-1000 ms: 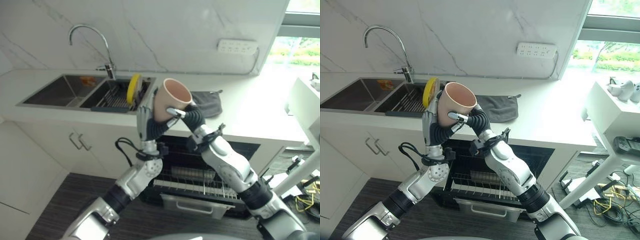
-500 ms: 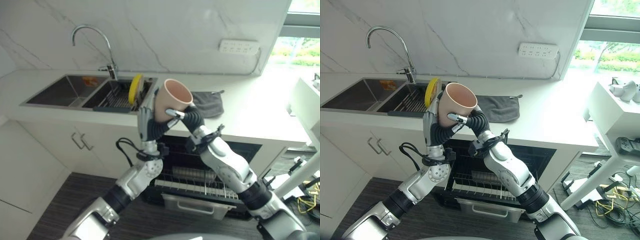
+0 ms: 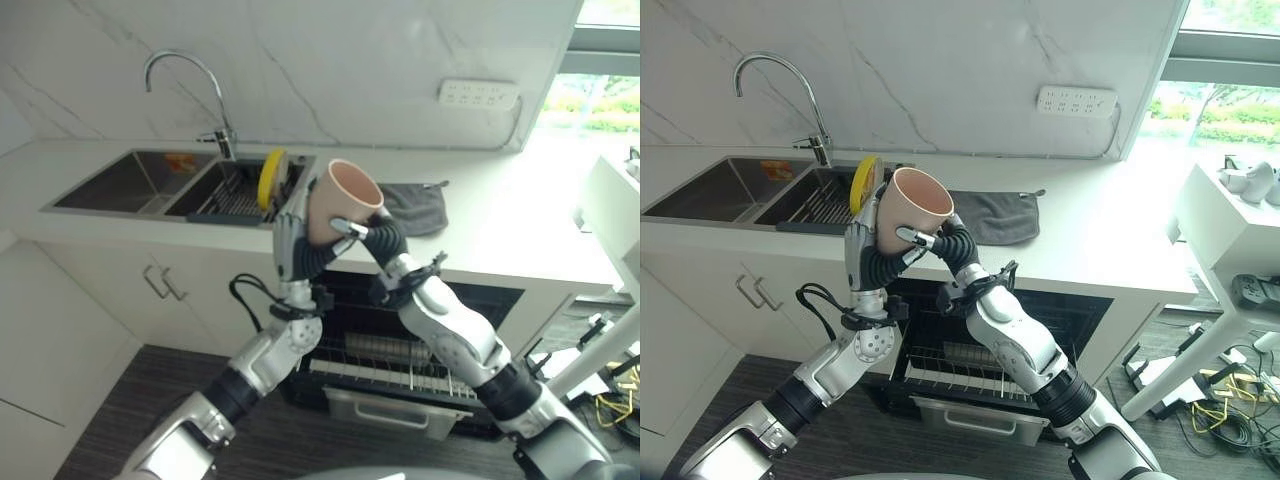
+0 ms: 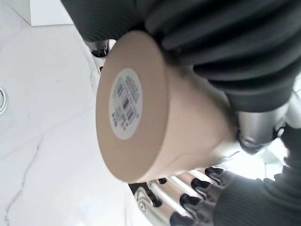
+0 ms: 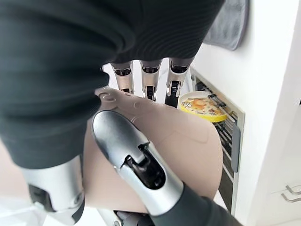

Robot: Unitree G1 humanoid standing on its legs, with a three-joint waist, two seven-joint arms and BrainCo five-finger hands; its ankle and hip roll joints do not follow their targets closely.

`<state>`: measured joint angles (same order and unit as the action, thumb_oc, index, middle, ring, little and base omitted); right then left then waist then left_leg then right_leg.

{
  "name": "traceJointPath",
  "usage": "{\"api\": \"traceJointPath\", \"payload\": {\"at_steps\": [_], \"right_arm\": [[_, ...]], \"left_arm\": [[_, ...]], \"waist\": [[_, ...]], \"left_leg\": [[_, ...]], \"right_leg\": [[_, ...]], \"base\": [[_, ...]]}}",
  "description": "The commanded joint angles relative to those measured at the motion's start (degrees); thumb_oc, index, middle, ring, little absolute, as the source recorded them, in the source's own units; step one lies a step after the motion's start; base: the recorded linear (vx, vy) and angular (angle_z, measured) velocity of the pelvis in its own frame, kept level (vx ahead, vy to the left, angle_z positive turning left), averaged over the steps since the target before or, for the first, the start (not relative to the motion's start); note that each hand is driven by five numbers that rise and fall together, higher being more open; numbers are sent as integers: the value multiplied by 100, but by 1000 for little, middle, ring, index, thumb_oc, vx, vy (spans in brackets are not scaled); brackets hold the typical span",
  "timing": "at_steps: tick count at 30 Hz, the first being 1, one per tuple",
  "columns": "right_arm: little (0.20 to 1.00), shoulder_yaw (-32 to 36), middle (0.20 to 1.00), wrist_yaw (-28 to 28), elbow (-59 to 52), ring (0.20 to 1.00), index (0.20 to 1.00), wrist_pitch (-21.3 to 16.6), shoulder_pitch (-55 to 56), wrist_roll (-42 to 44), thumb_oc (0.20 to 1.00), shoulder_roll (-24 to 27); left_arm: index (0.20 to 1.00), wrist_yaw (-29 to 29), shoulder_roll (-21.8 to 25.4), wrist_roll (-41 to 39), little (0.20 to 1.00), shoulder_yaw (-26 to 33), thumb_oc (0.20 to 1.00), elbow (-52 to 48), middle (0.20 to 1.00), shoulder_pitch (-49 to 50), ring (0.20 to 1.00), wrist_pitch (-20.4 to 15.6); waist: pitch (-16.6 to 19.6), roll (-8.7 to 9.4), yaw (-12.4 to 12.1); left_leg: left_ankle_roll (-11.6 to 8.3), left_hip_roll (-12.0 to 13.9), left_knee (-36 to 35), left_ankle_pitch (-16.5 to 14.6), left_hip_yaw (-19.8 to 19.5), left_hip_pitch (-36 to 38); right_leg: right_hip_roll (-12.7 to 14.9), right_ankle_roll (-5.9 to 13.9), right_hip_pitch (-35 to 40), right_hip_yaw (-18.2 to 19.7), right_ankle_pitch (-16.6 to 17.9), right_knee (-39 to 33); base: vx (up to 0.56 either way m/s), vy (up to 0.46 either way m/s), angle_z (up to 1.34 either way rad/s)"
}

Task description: Place the dishes in the dishwasher.

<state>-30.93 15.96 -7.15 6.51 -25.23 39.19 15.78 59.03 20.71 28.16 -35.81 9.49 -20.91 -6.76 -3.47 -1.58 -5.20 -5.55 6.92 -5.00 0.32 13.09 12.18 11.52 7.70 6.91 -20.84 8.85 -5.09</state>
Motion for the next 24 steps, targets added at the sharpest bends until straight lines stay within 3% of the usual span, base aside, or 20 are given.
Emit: {"api": "traceJointPath", "payload": {"at_steps": [1, 6, 7, 8, 9, 18, 24], "right_arm": [[200, -134, 200, -129, -4, 200, 200, -441, -1432, -79, 200, -823], [200, -116, 200, -84, -19, 200, 200, -519, -1442, -61, 200, -834], [200, -103, 200, -70, -18, 200, 200, -526, -1447, -34, 200, -846], [200, -90, 200, -53, -20, 200, 200, -534, -1450, 17, 200, -850], [200, -87, 200, -54, -19, 200, 200, -536, -1450, 26, 200, -850], [200, -49, 200, 276, -25, 200, 200, -933, -1397, 204, 200, -909], [200, 117, 200, 626, 87, 200, 200, -1460, -1349, 455, 200, -917]], "left_arm": [[200, -365, -68, 508, 200, -1173, 200, -31, 200, -915, 200, -379], [200, -386, -68, 516, 200, -1203, 200, 1, 200, -903, 200, -404], [347, -378, -83, 549, 347, -1215, 347, 10, 347, -904, 347, -401], [805, -369, -90, 587, 805, -1226, 805, 15, 805, -903, 805, -394], [1000, -368, -89, 584, 1000, -1228, 1000, 16, 1000, -903, 1000, -398], [1000, -439, -87, 476, 1000, -1248, 1000, 85, 1000, -840, 1000, -538], [1000, -395, -30, 491, 1000, -1191, 1000, 63, 1000, -767, 1000, -558]], "waist": [[-179, 223, -101], [-191, 214, -103], [-190, 211, -102], [-191, 208, -101], [-192, 207, -101], [-200, 183, -103], [-206, 158, -96]], "left_leg": [[400, -488, 209, -357, 12, -62], [397, -481, 222, -360, 12, -62], [395, -480, 226, -361, 13, -63], [396, -479, 230, -362, 14, -65], [396, -478, 230, -362, 14, -65], [389, -465, 213, -344, 18, -60], [375, -438, 207, -333, 54, -53]], "right_leg": [[123, 9, 566, 434, -711, 77], [120, 0, 573, 416, -717, 83], [121, -1, 574, 409, -721, 84], [122, -4, 577, 404, -724, 83], [122, -5, 578, 403, -725, 83], [110, -11, 580, 372, -726, 84], [112, -13, 576, 337, -733, 98]], "base": [[0, 0, 0], [0, 0, 0], [0, 0, 0], [0, 0, 0], [0, 0, 0], [0, 0, 0], [0, 0, 0]]}}
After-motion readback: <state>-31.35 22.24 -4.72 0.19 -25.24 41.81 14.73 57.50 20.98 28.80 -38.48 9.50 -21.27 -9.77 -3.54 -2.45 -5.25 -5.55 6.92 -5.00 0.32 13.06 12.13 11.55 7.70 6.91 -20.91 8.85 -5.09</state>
